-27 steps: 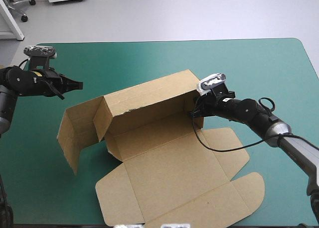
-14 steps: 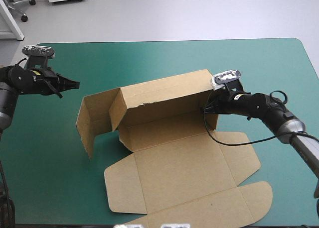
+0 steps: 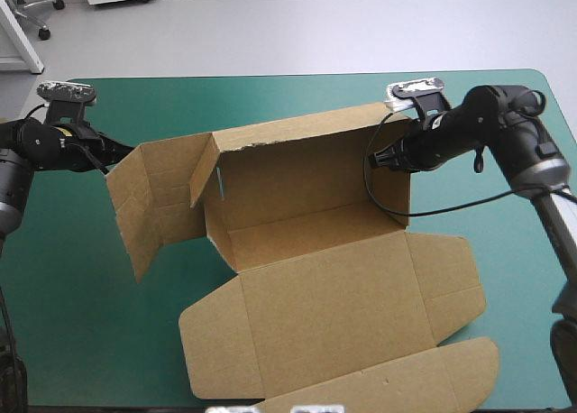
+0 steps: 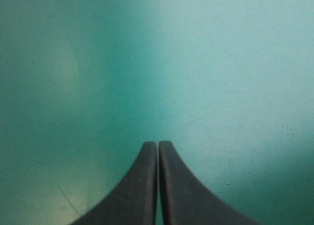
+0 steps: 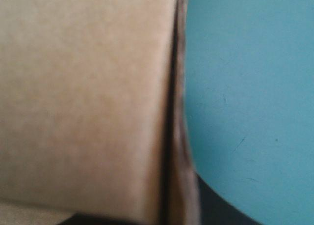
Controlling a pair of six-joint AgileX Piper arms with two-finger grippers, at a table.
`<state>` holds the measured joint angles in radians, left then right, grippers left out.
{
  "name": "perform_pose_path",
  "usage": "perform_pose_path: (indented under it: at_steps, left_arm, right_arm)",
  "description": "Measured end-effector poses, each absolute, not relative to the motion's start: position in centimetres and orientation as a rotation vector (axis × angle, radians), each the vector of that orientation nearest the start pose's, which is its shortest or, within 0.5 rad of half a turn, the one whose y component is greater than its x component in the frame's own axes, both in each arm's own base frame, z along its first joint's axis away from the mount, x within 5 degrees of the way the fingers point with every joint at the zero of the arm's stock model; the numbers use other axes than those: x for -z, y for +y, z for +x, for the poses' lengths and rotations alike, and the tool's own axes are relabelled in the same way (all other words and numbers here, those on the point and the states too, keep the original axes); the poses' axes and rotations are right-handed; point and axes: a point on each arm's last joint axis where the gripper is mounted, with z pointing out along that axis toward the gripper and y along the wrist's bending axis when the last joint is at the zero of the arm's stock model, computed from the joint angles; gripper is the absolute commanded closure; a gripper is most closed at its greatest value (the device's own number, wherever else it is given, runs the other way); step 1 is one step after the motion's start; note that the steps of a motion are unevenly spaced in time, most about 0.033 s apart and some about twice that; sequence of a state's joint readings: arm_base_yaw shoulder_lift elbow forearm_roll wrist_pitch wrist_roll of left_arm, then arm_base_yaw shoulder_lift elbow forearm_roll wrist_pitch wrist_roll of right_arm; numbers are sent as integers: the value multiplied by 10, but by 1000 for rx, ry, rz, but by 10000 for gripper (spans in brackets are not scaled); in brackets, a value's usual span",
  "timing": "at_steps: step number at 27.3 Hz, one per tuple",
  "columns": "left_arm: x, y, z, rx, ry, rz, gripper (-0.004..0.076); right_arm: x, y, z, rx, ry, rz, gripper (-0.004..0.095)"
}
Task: Fold the box
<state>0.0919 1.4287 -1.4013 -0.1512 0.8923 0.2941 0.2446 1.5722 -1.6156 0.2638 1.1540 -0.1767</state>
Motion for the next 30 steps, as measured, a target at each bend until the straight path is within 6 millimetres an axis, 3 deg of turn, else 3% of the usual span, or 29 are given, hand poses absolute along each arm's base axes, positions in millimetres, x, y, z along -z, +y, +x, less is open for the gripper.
perform_pose_path:
  at_steps: [4,13,23,30]
  left_arm:
    - [-378,18,308,3,2385,183,724]
    - [-378,18,308,4,2384,183,724]
    - [-378,17,308,9,2384,181,724]
    - [-377,17,309,11,2387,180,724]
  right_arm:
    - [-333,111,349,-388,2709,-538,922]
    - [-329,114,357,-395,2630,-601,906]
    - [-308,118,354,-461,2613,-640,556]
    - [-307,119,354,-474,2609,-664,493]
